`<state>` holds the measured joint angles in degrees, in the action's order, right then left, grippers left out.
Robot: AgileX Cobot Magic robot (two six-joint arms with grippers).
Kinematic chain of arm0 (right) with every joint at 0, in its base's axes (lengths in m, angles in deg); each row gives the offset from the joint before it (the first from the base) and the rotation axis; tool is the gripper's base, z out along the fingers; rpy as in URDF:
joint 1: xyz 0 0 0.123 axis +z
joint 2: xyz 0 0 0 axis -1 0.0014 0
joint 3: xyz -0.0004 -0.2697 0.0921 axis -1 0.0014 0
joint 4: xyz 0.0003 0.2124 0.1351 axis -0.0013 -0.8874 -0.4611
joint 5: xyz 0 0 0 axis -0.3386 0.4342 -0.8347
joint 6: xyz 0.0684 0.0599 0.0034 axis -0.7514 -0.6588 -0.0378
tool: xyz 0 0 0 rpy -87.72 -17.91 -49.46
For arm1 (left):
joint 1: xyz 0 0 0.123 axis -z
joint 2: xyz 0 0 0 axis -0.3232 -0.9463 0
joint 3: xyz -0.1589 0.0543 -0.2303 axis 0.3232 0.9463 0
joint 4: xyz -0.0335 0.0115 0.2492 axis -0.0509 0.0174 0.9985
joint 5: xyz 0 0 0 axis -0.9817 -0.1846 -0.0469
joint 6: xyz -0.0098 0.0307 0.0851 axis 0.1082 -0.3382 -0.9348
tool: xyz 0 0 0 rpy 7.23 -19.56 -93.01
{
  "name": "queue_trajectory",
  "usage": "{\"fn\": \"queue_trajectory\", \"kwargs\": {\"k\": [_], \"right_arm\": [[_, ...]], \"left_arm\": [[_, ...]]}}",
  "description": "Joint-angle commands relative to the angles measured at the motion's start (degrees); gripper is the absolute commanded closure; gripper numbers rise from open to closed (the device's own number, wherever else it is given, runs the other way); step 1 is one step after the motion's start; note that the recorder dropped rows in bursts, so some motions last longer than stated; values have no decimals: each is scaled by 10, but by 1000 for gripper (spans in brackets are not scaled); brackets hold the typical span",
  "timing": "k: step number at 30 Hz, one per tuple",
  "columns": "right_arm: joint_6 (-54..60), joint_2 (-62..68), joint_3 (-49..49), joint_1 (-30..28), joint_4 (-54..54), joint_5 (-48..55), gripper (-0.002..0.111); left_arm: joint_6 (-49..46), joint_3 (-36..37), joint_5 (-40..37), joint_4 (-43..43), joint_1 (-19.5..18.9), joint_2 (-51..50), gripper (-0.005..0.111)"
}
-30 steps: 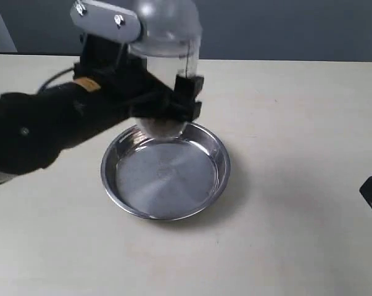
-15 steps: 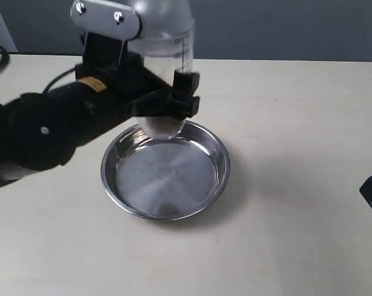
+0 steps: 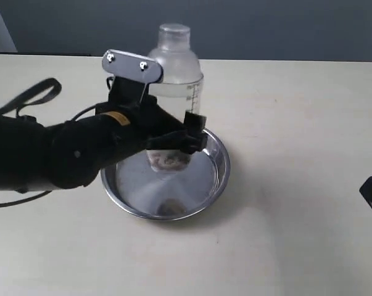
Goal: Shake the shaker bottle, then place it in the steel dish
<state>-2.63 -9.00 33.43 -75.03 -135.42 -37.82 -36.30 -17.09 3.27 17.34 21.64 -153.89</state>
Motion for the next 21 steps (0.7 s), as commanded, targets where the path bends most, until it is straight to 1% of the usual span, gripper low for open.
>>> {"fn": "queue_trajectory", "kwargs": {"k": [1,3,5,6,8,9,11,13,15,16,17,19,21], "right_arm": [[2,-2,1,0,-2,0,109],[2,-2,1,0,-2,0,109],[2,-2,1,0,-2,0,109],[2,-2,1,0,-2,0,109],[2,-2,1,0,-2,0,109],[2,-2,1,0,-2,0,109],[2,-2,1,0,-2,0,109],[2,-2,1,0,-2,0,109],[2,-2,1,0,-2,0,109],[2,-2,1,0,-2,1,109],[2,-2,1,0,-2,1,109],[2,-2,1,0,-2,1,109],[2,-2,1,0,-2,1,109]], "left_arm": [[-19,-21,26,29,-1,39,106],[-30,-13,9,-16,-14,-3,106],[1,-10,-9,-20,-14,-9,106],[17,-11,-4,-9,-3,4,106],[18,-17,25,20,19,41,106],[8,-21,37,24,28,66,106],[-52,-20,50,15,35,87,106],[-109,-6,54,-66,9,40,106],[-101,2,14,-102,-17,-2,106],[-79,3,-8,-96,-20,-5,106],[-63,4,-14,-77,-17,2,106],[-23,3,17,-33,7,41,106],[-32,-4,45,-6,31,82,106]]}}
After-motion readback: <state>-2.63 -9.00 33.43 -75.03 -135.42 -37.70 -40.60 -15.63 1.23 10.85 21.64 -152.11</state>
